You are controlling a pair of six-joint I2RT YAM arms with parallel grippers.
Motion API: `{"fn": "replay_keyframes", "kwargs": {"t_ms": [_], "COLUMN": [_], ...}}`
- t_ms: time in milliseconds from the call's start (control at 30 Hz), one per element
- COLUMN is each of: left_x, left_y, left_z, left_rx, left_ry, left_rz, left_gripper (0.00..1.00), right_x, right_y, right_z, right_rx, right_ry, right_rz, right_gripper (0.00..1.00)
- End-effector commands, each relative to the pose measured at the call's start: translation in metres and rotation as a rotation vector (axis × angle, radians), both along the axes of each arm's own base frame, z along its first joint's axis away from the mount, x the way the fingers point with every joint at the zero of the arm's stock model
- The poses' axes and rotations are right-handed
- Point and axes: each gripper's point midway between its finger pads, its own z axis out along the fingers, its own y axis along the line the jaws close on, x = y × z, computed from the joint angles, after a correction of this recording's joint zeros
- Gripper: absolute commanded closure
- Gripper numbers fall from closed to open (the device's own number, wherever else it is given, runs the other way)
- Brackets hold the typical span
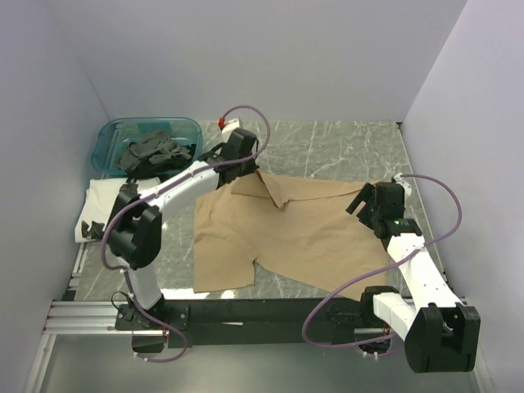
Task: Fold and stack the t-shirts
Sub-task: Flatten the tshirt out
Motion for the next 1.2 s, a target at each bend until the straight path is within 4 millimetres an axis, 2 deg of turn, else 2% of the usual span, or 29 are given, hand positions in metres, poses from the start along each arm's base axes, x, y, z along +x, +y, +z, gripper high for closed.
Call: {"fn": "replay_keyframes", "kwargs": {"t_ms": [0,33,100,133,167,200,233,267,300,333,367,433,467,500,533,567,600,633,667,700,733,767,800,867,933,967,1000,1033,1167], "left_x": [0.041,0.055,0.073,0.088,0.099,0.107,0.123,0.136,0.153,0.163,0.181,0.214,0.229,0.240,0.255,0.266,0.271,0.276,0.277,0.278,0.276,0.273,0.271,0.268,0.265,0.260,0.256,0.247,0.213], "left_y": [-0.002,-0.001,-0.005,-0.007,-0.008,-0.010,-0.010,-0.012,-0.010,-0.011,-0.012,-0.006,-0.008,-0.005,0.003,0.003,-0.006,-0.001,-0.002,-0.001,0.001,0.003,0.001,0.000,0.001,0.003,0.004,0.005,0.014], "left_z": [0.020,0.036,0.030,0.047,0.035,0.034,0.054,0.035,0.056,0.055,0.042,0.042,0.055,0.057,0.084,0.063,0.074,0.079,0.082,0.097,0.083,0.097,0.097,0.103,0.098,0.107,0.094,0.104,0.097], "left_rx": [0.033,0.028,0.043,0.031,0.046,0.046,0.040,0.065,0.071,0.080,0.093,0.117,0.093,0.097,0.073,0.070,0.024,-0.010,-0.024,-0.039,-0.018,-0.026,-0.019,-0.008,0.018,0.019,0.038,0.038,0.028], "left_ry": [-0.083,-0.123,-0.139,-0.187,-0.174,-0.181,-0.233,-0.218,-0.278,-0.296,-0.322,-0.405,-0.482,-0.518,-0.603,-0.599,-0.652,-0.671,-0.692,-0.755,-0.748,-0.773,-0.777,-0.773,-0.735,-0.734,-0.697,-0.686,-0.581], "left_rz": [-0.003,-0.002,-0.012,-0.022,-0.030,-0.039,-0.042,-0.041,-0.043,-0.046,-0.035,-0.038,-0.033,-0.032,-0.002,-0.012,-0.065,-0.052,-0.060,-0.053,-0.052,-0.050,-0.075,-0.088,-0.095,-0.097,-0.113,-0.129,-0.148], "left_gripper": [0.99,0.99,0.99,0.99,0.99,0.99,0.99,0.99,0.99,0.99,0.99,0.99,0.99,0.99,0.99,0.99,0.98,0.89,0.84,0.75,0.45,0.24,0.01,0.01,0.01,0.01,0.01,0.01,0.01], "right_x": [0.009,0.009,0.012,0.012,0.014,0.014,0.014,0.015,0.015,0.015,0.015,0.016,0.016,0.017,0.017,0.017,0.017,0.017,0.016,0.016,0.016,0.016,0.016,0.016,0.017,0.017,0.017,0.017,0.019], "right_y": [-0.003,-0.002,-0.001,-0.001,-0.001,-0.001,-0.002,-0.002,-0.002,-0.002,-0.001,0.001,0.001,0.002,0.003,0.004,0.004,0.004,0.004,0.004,0.004,0.004,0.003,0.003,0.002,0.002,0.002,0.001,-0.001], "right_z": [0.000,0.000,0.001,0.001,0.002,0.002,0.001,0.001,0.000,0.000,0.000,0.000,-0.001,-0.002,-0.002,-0.002,-0.004,-0.005,-0.006,-0.007,-0.007,-0.008,-0.007,-0.007,-0.006,-0.005,-0.005,-0.005,-0.005], "right_rx": [-0.012,-0.009,-0.003,-0.001,0.000,-0.001,-0.003,-0.003,-0.002,-0.002,-0.001,0.006,0.009,0.012,0.013,0.017,0.018,0.017,0.016,0.014,0.015,0.013,0.011,0.010,0.007,0.005,0.003,0.000,-0.006], "right_ry": [-0.034,-0.037,-0.054,-0.059,-0.068,-0.071,-0.070,-0.071,-0.068,-0.068,-0.070,-0.071,-0.073,-0.077,-0.079,-0.077,-0.068,-0.066,-0.064,-0.057,-0.058,-0.055,-0.053,-0.051,-0.051,-0.056,-0.056,-0.056,-0.034], "right_rz": [-0.009,-0.008,-0.003,-0.004,-0.005,-0.006,-0.009,-0.009,-0.007,-0.007,-0.006,0.002,0.005,0.008,0.014,0.016,0.020,0.023,0.022,0.019,0.020,0.022,0.018,0.021,0.018,0.017,0.014,0.013,0.007], "right_gripper": [0.10,0.10,0.10,0.10,0.10,0.10,0.10,0.10,0.10,0.10,0.10,0.10,0.10,0.10,0.10,0.10,0.10,0.10,0.10,0.10,0.10,0.10,0.10,0.10,0.10,0.10,0.10,0.10,0.10]}}
